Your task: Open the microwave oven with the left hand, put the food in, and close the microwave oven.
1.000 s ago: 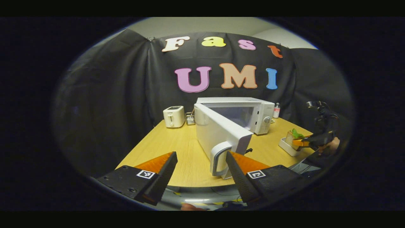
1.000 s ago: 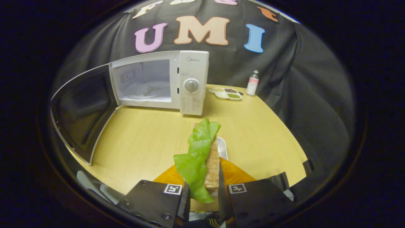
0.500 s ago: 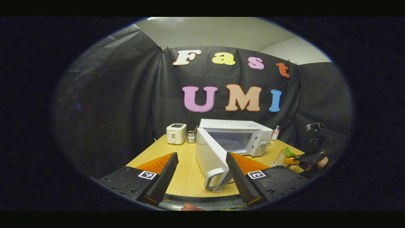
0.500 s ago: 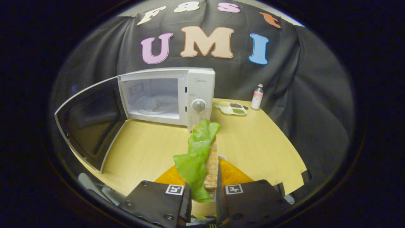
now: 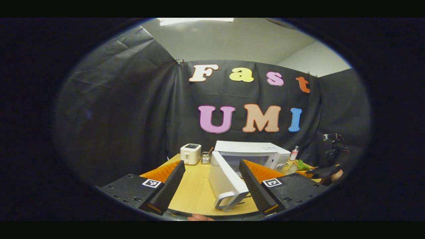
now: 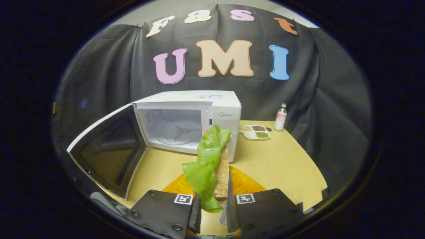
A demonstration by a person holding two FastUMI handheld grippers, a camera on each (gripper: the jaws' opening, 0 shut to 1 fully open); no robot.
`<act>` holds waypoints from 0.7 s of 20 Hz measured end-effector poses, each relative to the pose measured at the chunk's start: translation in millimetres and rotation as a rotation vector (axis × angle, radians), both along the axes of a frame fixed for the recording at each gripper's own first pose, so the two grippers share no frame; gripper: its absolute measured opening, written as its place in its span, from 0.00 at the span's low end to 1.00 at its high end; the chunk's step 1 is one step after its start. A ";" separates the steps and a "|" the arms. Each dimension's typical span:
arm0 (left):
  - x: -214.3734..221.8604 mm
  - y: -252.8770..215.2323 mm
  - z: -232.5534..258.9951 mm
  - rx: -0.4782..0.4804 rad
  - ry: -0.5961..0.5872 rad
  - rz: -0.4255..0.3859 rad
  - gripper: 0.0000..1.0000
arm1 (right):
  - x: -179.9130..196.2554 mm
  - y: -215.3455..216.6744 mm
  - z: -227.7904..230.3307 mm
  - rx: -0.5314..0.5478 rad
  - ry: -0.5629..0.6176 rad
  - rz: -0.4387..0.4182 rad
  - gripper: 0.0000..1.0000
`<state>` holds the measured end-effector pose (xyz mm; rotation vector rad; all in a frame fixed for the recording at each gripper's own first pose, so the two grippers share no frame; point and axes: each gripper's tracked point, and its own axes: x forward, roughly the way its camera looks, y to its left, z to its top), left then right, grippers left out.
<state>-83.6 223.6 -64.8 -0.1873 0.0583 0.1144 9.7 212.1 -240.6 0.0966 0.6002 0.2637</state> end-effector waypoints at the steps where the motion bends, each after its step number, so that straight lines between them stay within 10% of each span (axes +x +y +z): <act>1: 1.0 1.1 2.4 0.000 -0.002 0.007 0.95 | 5.9 11.2 1.3 0.020 0.001 0.008 0.33; 14: -10.6 2.7 -4.6 0.040 0.077 0.014 0.93 | 87.2 167.2 -28.8 0.432 0.157 -0.103 0.33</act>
